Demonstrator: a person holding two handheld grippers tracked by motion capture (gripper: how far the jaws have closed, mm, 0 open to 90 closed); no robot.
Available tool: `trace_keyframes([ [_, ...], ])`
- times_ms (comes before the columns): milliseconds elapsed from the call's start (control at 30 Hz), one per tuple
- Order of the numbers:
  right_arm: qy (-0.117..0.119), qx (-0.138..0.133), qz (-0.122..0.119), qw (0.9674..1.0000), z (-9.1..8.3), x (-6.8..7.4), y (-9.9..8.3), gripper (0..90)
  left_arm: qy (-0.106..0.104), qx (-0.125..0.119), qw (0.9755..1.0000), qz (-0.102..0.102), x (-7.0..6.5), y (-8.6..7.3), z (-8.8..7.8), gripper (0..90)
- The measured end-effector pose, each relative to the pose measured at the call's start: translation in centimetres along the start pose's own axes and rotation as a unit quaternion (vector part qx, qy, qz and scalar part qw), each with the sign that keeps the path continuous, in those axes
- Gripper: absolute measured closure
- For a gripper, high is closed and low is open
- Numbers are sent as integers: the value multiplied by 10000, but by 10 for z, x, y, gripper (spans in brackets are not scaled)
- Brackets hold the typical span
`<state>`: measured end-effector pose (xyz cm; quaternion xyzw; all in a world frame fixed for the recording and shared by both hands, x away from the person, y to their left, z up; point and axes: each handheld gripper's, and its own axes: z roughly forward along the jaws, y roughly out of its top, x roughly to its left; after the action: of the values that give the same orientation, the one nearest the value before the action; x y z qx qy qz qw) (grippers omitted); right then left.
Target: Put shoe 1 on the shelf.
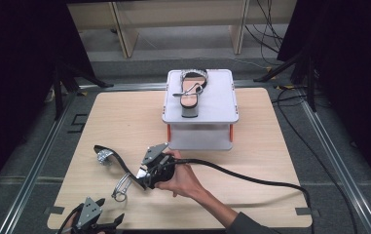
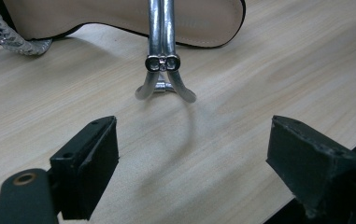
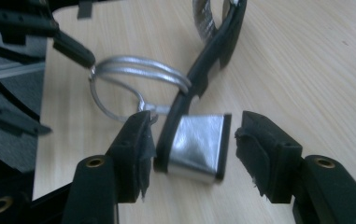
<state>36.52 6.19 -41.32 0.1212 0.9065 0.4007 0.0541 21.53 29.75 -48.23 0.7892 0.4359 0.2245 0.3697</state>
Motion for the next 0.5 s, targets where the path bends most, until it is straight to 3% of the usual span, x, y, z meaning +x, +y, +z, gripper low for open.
trace_keyframes([
  [33,110,-1,101,9999,1,-1,1,451,-10,14,10000,-5,0,0,0,160],
  [100,-151,202,-150,9996,6,-1,3,441,23,117,9999,81,2,0,-1,160],
  [133,-113,212,-195,9995,9,-1,4,445,-8,84,10000,31,1,0,0,160],
  [200,16,102,-115,9999,14,2,4,448,-6,34,10000,23,0,0,0,160],
  [500,-5,80,-155,9998,30,-1,-1,430,-19,47,10000,12,0,0,0,160],
])
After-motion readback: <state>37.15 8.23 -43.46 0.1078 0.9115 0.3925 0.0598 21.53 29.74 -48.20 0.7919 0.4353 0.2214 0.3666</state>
